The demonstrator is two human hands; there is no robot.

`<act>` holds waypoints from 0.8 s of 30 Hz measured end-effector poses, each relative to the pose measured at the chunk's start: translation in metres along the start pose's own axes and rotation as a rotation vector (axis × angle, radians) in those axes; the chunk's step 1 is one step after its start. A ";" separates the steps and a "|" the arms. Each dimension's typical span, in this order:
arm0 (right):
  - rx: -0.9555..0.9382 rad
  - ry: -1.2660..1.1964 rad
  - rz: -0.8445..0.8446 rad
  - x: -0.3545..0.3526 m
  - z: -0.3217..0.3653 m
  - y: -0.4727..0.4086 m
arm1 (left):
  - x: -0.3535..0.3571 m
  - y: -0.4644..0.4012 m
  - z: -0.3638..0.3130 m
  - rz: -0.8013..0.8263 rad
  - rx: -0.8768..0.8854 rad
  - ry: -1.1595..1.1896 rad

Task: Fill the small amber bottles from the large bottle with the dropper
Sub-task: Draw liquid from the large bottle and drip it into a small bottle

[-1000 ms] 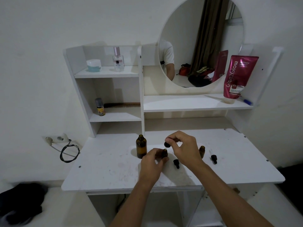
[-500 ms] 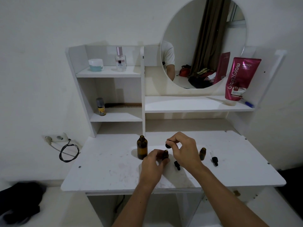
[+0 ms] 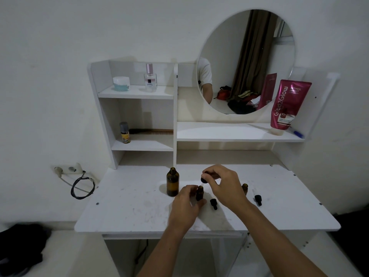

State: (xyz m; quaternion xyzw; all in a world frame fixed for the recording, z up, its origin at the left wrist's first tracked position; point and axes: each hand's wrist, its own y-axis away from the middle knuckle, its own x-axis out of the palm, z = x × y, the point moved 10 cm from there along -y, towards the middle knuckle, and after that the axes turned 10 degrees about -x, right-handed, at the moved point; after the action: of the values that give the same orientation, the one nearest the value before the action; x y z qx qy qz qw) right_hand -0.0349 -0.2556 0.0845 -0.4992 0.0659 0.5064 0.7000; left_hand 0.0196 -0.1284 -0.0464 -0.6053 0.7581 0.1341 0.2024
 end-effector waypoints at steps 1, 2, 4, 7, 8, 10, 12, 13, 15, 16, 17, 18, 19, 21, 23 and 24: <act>-0.003 0.002 -0.006 -0.004 0.002 -0.002 | 0.001 0.002 0.001 0.014 -0.005 0.000; -0.004 0.009 -0.013 -0.008 0.004 -0.004 | 0.000 0.004 0.002 0.022 -0.012 0.011; 0.001 0.019 -0.027 -0.016 0.008 -0.008 | -0.006 0.009 0.005 0.012 -0.027 0.075; -0.002 0.018 -0.062 -0.029 0.018 -0.015 | -0.028 0.017 0.009 -0.061 -0.056 0.226; -0.001 0.010 -0.079 -0.034 0.022 -0.018 | -0.038 0.020 0.012 -0.097 -0.064 0.263; 0.020 -0.043 -0.115 -0.040 0.027 -0.024 | -0.057 0.024 0.017 -0.167 -0.082 0.300; 0.064 -0.121 -0.141 -0.040 0.029 -0.030 | -0.074 0.025 0.021 -0.230 -0.099 0.312; 0.089 -0.167 -0.152 -0.039 0.029 -0.033 | -0.080 0.024 0.023 -0.253 -0.104 0.312; 0.124 -0.261 -0.166 -0.033 0.032 -0.039 | -0.088 0.019 0.025 -0.291 -0.117 0.303; 0.126 -0.297 -0.168 -0.030 0.034 -0.043 | -0.091 0.015 0.026 -0.310 -0.123 0.297; 0.123 -0.321 -0.167 -0.027 0.037 -0.048 | -0.092 0.011 0.029 -0.324 -0.134 0.296; 0.119 -0.335 -0.161 -0.024 0.039 -0.052 | -0.092 0.007 0.033 -0.325 -0.149 0.295; 0.117 -0.342 -0.155 -0.021 0.041 -0.056 | -0.090 0.003 0.036 -0.312 -0.164 0.295; 0.115 -0.345 -0.151 -0.015 0.043 -0.063 | -0.084 -0.002 0.035 -0.269 -0.171 0.280; 0.103 -0.329 -0.149 -0.011 0.043 -0.069 | -0.081 -0.005 0.034 -0.254 -0.151 0.259; 0.097 -0.323 -0.149 -0.008 0.044 -0.071 | -0.081 -0.005 0.033 -0.261 -0.144 0.257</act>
State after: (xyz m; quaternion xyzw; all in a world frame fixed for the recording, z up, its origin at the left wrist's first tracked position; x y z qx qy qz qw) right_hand -0.0019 -0.2268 0.1559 -0.3804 -0.0604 0.5229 0.7604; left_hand 0.0438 -0.0448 -0.0371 -0.7234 0.6812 0.0825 0.0759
